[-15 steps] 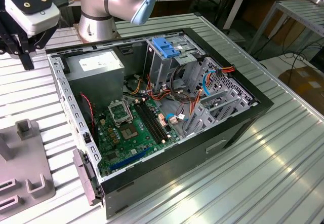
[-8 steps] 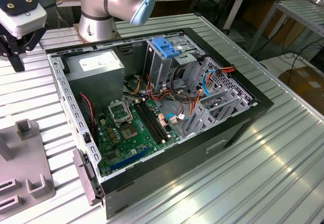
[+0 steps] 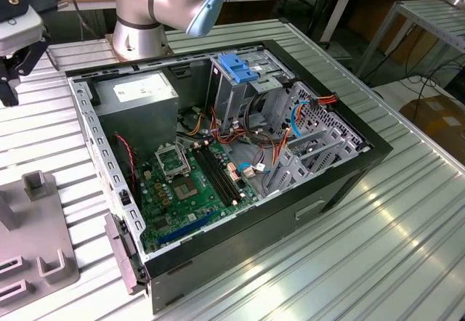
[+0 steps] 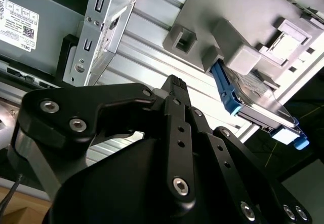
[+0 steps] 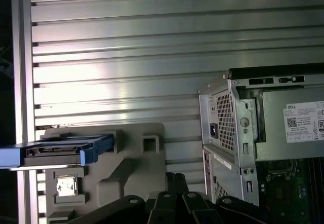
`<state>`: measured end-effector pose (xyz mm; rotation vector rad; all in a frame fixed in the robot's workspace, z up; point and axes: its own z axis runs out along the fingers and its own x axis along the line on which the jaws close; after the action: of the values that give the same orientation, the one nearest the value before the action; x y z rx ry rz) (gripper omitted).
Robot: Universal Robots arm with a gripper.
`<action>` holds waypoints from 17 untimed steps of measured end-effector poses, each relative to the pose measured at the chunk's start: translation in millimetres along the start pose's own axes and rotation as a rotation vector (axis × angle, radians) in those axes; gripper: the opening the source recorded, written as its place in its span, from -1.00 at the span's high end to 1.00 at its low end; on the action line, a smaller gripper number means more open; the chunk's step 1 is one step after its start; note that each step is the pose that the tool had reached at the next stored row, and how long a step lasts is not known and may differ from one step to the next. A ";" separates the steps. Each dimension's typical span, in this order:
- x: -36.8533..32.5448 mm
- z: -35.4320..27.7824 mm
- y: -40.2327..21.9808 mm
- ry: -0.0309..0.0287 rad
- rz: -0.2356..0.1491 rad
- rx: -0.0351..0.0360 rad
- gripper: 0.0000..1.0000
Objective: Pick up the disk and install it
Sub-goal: 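Reach for the disk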
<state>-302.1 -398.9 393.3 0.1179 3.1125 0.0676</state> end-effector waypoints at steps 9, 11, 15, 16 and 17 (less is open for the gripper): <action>20.7 -0.6 -1.5 0.0000 0.000 0.0000 0.80; 25.3 -0.7 -1.9 0.0000 0.000 0.0000 0.80; 35.2 -0.9 -2.6 0.0000 0.000 0.0000 0.80; 37.0 -1.0 -2.8 -0.0001 0.000 -0.0001 0.80; 39.0 -1.1 -2.9 0.0000 0.000 0.0000 0.80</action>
<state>-341.1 -398.9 393.3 0.1180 3.1125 0.0677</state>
